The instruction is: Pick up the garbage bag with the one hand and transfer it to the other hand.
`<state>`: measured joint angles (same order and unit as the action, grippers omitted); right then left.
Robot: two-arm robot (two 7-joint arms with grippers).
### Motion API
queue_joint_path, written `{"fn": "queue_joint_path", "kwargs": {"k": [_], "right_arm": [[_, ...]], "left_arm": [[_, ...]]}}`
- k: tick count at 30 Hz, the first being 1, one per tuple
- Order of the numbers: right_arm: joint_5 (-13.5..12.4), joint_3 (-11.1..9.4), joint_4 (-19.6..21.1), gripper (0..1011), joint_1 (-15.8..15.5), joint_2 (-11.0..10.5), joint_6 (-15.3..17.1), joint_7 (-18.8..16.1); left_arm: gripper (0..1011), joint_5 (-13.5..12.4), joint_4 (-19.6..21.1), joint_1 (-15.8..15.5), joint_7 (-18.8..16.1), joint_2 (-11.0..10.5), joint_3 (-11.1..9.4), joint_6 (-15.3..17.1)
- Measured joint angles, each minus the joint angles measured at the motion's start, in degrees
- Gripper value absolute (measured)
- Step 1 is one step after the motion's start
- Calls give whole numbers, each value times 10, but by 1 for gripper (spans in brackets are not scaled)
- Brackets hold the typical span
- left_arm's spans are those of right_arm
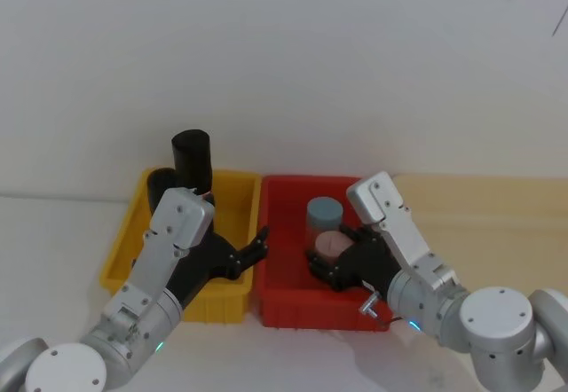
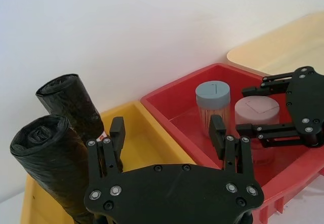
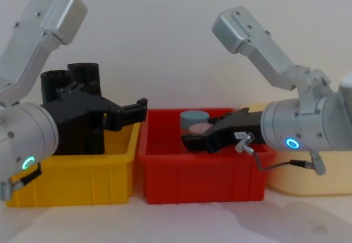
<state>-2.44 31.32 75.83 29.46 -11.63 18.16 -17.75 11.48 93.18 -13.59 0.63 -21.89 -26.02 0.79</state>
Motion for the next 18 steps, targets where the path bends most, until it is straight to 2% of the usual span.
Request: {"fn": "queue_joint_path", "kwargs": {"k": [5, 13, 18], "right_arm": [[0, -7, 9, 694, -4, -3, -4, 2], [-4, -39, 53, 694, -9, -13, -15, 16], [-8, -67, 86, 694, -11, -22, -21, 29]], "left_arm": [[1001, 0, 0, 0, 0, 0, 0, 0], [1001, 0, 0, 0, 0, 0, 0, 0], [1001, 0, 0, 0, 0, 0, 0, 0]]}}
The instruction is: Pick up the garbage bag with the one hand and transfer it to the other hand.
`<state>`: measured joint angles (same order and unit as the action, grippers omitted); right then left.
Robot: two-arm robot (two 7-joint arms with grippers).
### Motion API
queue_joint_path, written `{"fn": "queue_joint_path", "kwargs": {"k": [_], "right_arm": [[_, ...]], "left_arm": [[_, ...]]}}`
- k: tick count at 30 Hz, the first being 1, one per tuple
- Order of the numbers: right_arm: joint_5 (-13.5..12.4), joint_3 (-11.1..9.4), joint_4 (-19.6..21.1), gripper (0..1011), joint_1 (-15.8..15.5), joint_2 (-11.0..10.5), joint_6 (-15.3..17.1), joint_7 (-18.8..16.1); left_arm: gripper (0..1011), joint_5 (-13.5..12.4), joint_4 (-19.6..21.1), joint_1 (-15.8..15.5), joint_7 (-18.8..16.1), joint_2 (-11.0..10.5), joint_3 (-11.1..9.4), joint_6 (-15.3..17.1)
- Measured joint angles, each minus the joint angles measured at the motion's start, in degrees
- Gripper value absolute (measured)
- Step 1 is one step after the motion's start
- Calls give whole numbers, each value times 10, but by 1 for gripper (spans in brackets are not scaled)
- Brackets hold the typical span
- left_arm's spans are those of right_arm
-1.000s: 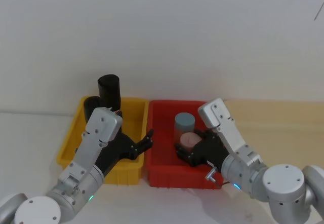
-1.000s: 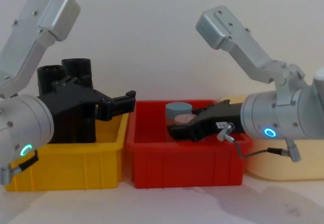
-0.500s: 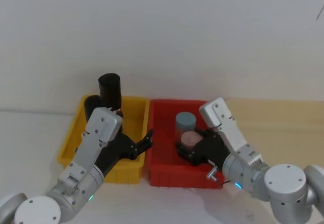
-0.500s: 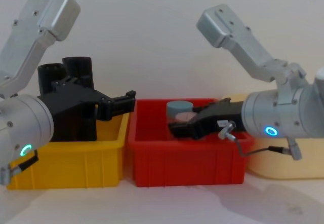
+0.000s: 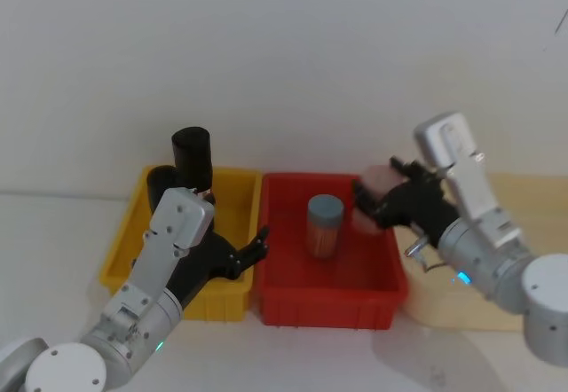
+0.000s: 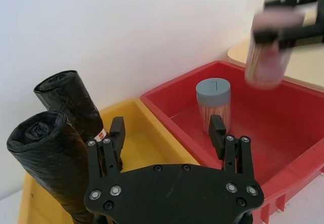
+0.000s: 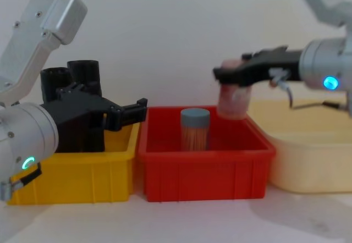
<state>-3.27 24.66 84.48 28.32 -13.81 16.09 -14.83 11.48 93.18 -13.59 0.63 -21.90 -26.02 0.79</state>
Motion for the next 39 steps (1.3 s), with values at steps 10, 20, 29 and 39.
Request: {"fn": "queue_joint_path", "kwargs": {"k": [10, 20, 29, 39], "right_arm": [[-1, -56, 47, 694, -1, -18, -2, 30], [11, -91, 58, 694, -7, -41, 23, 50], [29, -93, 38, 694, -8, -58, 54, 47], [49, -74, -5, 695, 4, -64, 80, 30]], "left_arm": [[1001, 0, 0, 0, 0, 0, 0, 0], [1001, 0, 0, 0, 0, 0, 0, 0], [1000, 0, 0, 0, 0, 0, 0, 0], [1001, 0, 0, 0, 0, 0, 0, 0]]}}
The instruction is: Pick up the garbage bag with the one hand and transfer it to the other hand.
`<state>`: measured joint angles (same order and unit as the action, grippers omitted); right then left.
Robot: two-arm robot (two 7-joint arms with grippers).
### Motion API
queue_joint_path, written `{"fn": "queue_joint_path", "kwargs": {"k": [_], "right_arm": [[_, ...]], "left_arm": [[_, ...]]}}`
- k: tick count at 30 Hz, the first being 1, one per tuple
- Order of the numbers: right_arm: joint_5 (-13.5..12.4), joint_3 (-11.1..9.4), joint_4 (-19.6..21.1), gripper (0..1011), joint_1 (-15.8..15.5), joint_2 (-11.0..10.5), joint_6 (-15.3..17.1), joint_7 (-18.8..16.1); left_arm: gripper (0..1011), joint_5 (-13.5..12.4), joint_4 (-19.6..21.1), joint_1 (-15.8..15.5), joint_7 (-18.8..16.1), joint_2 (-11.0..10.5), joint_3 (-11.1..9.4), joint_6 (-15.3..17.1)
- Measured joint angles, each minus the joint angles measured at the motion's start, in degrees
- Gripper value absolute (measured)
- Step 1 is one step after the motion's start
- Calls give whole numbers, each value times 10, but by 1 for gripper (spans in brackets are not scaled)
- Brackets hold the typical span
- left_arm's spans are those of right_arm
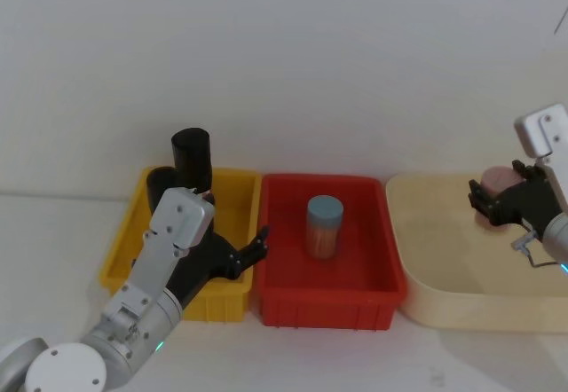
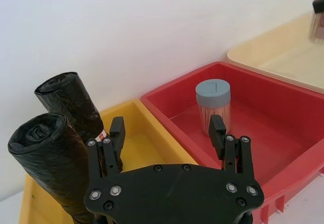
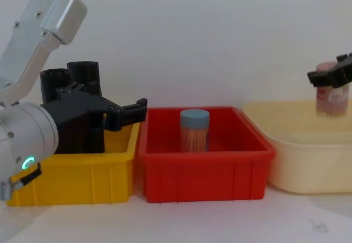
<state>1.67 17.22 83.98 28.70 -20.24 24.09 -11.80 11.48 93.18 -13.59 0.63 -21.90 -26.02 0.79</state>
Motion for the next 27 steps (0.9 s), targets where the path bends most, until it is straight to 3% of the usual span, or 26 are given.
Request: {"fn": "queue_joint_path", "kwargs": {"k": [2, 6, 12, 27], "right_arm": [[2, 2, -5, 713, 2, 0, 2, -1], [8, 7, -17, 864, 5, -1, 6, -5], [12, 11, -27, 990, 8, -1, 9, -8], [18, 17, -39, 999, 12, -2, 14, -12]], "left_arm": [[1001, 0, 0, 0, 0, 0, 0, 0], [1001, 0, 0, 0, 0, 0, 0, 0], [1001, 0, 0, 0, 0, 0, 0, 0], [1001, 0, 0, -1, 3, 0, 0, 0]]}}
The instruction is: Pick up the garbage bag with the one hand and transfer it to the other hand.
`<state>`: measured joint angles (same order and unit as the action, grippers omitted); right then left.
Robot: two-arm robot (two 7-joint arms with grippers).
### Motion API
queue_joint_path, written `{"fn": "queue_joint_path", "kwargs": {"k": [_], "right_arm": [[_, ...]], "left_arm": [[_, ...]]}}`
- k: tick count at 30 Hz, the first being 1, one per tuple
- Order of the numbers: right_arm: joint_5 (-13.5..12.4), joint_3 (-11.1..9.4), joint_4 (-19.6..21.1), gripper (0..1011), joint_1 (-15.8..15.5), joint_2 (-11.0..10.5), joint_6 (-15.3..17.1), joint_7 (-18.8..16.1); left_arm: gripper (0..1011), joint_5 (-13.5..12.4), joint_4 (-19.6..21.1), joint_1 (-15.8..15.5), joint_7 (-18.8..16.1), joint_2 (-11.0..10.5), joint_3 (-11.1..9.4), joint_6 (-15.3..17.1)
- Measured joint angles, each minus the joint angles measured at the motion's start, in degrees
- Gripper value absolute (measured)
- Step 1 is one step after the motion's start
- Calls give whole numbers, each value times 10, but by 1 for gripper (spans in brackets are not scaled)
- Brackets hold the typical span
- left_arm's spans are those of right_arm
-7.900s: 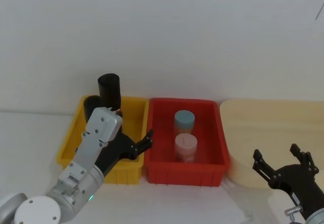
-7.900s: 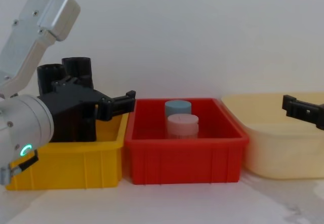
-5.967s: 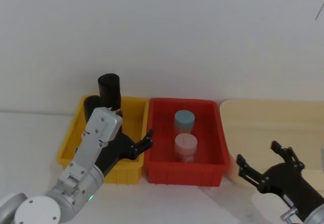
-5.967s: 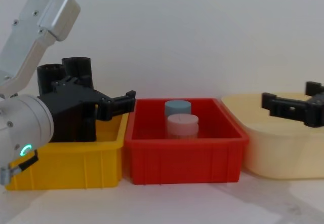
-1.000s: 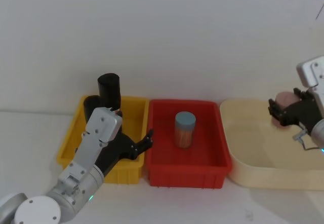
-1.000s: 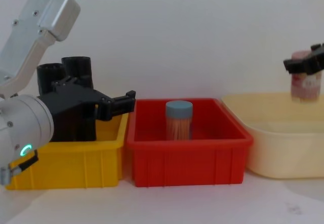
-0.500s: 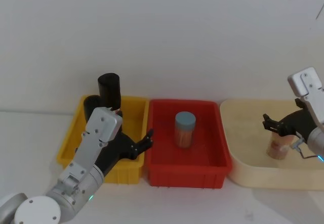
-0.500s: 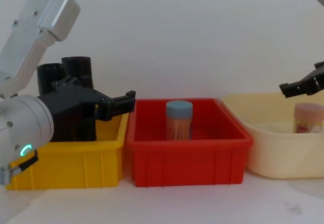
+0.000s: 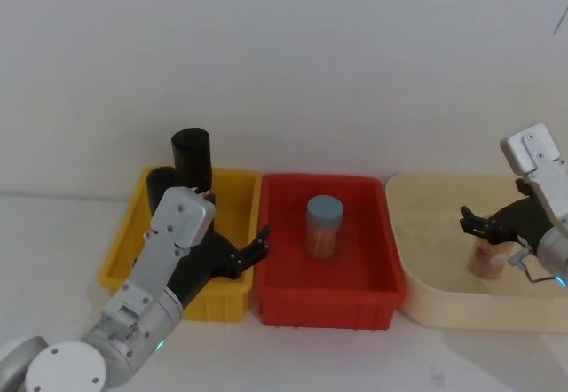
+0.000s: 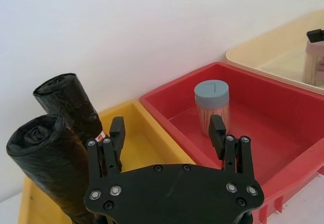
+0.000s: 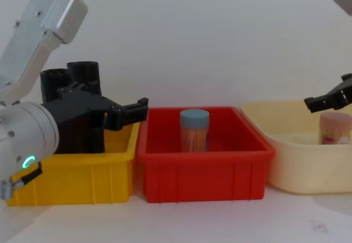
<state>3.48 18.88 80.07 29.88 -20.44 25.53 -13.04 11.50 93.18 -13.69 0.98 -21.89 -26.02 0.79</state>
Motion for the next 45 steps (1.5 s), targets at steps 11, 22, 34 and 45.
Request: {"fn": "queue_joint_path", "kwargs": {"k": [11, 22, 34, 45], "right_arm": [[1, 1, -3, 999, 1, 0, 1, -1], [2, 2, -4, 999, 1, 0, 2, -1], [2, 2, -5, 1000, 2, 0, 2, -1], [2, 2, -5, 1000, 1, 0, 2, -1]], "left_arm": [[1001, 22, 13, 0, 39, -12, 5, 10], [1000, 48, 69, 49, 39, -35, 36, 55], [1000, 58, 119, 102, -3, -40, 74, 99], [1001, 61, 124, 98, -16, -38, 96, 131]]}}
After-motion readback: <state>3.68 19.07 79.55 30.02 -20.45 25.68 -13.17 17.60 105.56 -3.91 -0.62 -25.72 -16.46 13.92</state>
